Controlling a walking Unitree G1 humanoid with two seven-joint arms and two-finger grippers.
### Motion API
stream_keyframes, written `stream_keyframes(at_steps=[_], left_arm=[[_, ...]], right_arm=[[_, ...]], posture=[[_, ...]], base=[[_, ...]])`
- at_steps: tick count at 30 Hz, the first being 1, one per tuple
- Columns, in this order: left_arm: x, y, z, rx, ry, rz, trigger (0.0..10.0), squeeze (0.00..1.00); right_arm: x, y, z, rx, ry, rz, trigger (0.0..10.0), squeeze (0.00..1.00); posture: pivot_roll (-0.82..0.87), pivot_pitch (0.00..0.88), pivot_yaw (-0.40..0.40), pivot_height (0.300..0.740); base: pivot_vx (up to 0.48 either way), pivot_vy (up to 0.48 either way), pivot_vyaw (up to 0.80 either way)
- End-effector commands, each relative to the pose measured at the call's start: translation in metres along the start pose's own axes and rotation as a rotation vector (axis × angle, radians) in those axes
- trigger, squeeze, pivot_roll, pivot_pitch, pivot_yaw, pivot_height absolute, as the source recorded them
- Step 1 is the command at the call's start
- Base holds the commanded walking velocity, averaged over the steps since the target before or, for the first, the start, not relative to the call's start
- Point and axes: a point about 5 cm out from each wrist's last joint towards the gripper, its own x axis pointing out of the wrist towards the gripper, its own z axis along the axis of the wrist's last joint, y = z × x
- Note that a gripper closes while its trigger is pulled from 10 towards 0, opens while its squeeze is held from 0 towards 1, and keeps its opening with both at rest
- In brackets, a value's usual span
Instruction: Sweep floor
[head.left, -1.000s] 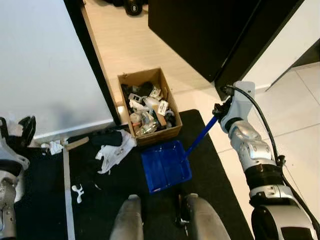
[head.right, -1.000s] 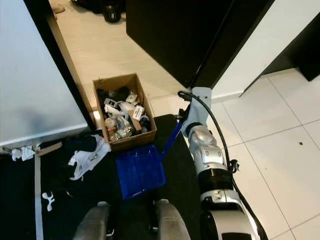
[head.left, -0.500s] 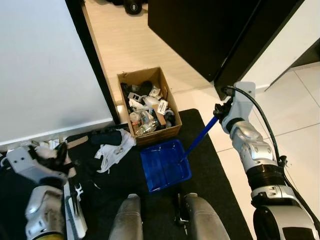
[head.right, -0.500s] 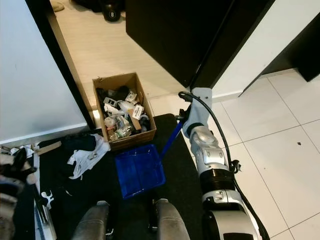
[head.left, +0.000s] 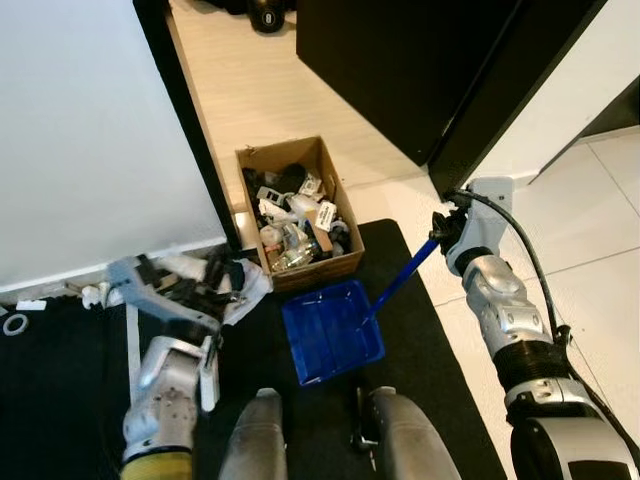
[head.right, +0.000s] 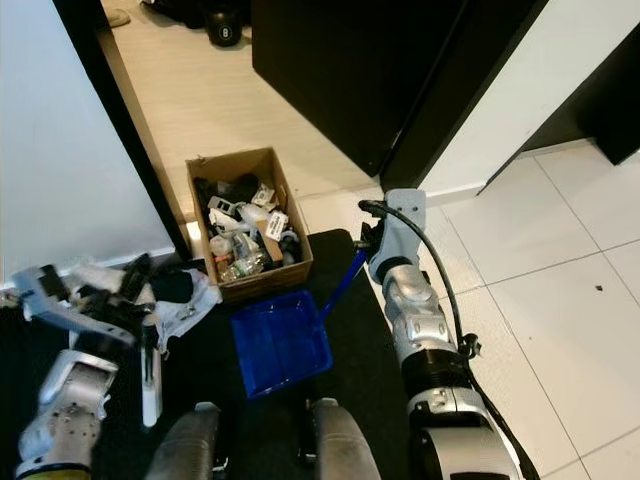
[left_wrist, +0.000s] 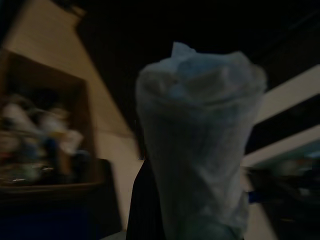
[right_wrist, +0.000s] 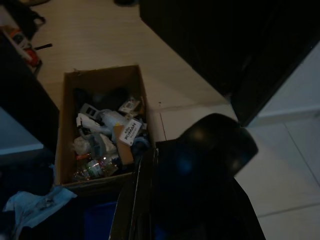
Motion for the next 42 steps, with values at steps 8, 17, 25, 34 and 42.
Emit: stream_keyframes(at_steps=[8,17,25,34,42], left_arm=[[0.018,-0.019,0.025,0.167,0.013,0.013,10.0,0.0],[0.011,-0.002,0.056,0.314,-0.042,0.161,10.0,0.0],[0.006,-0.004,0.055,0.32,-0.033,0.2,10.0,0.0],[-0.003,0.003,0.044,0.389,0.051,0.244,10.0,0.0],[-0.004,0.0,0.028,0.388,0.102,0.244,10.0,0.0]], right_arm=[[-0.011,-0.004,-0.045,-0.03,0.148,-0.002,10.0,0.0],[-0.005,-0.001,-0.033,-0.028,0.082,0.003,10.0,1.0],[-0.015,-0.001,-0.047,-0.146,0.094,0.088,10.0,0.88],[-0.038,0.011,-0.089,-0.181,0.194,0.148,10.0,0.0],[-0.052,0.01,-0.107,-0.229,0.206,0.014,10.0,0.0]], posture=[[0.04,0.208,-0.047,0.74],[0.06,0.199,-0.049,0.74],[0.06,0.194,-0.049,0.74],[0.07,0.182,-0.041,0.74],[0.06,0.176,-0.025,0.74]], base=[[0.0,0.0,0.0],[0.0,0.0,0.0],[0.0,0.0,0.0],[0.0,0.0,0.0],[0.0,0.0,0.0]])
